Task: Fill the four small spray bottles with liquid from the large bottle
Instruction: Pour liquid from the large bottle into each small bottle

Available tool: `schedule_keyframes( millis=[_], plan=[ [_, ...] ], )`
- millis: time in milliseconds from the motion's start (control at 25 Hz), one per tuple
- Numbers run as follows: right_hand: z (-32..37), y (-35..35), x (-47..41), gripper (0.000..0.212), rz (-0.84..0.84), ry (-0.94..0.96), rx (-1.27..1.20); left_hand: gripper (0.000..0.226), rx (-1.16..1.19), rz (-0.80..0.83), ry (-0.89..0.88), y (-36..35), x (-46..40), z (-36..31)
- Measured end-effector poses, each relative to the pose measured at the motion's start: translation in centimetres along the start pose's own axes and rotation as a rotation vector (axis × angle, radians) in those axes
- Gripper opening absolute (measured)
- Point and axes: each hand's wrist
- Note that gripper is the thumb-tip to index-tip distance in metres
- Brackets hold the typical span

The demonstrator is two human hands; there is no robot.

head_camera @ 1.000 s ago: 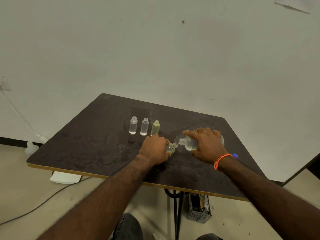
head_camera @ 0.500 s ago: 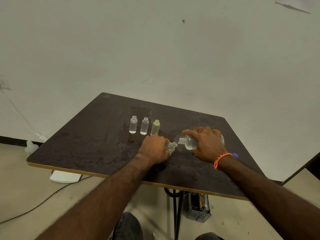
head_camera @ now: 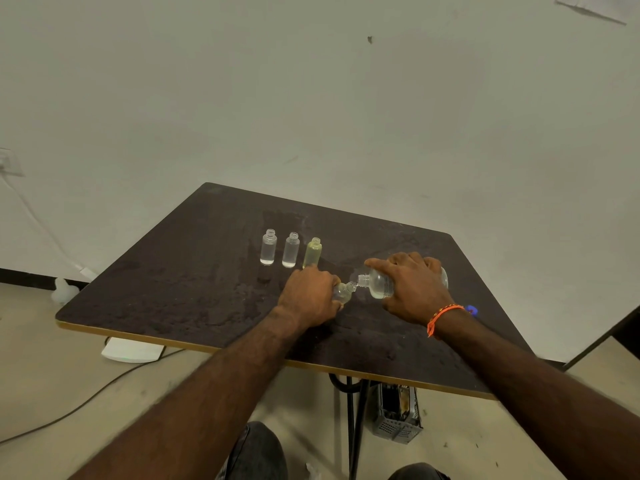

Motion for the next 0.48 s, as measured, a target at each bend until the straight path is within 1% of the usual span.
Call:
schedule_keyframes(
  millis=[280, 480],
  plan=[
    [0.09, -0.05, -0.07, 0.075, 0.007, -0.003, -0.005, 0.035, 0.002, -0.008, 0.005, -0.26, -0.16, 0.18],
    [0.41, -0.77, -0.07, 0.078, 0.007, -0.028, -0.088, 0.035, 0.046, -0.009, 0.012, -0.96, -0.31, 0.74]
  ],
)
Point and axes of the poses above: each hand's wrist, its own x-axis away from the middle knuckle, its own y-axis out of the back of the hand, z = x × y, and after that the axes turned 13 degrees about y, right-handed
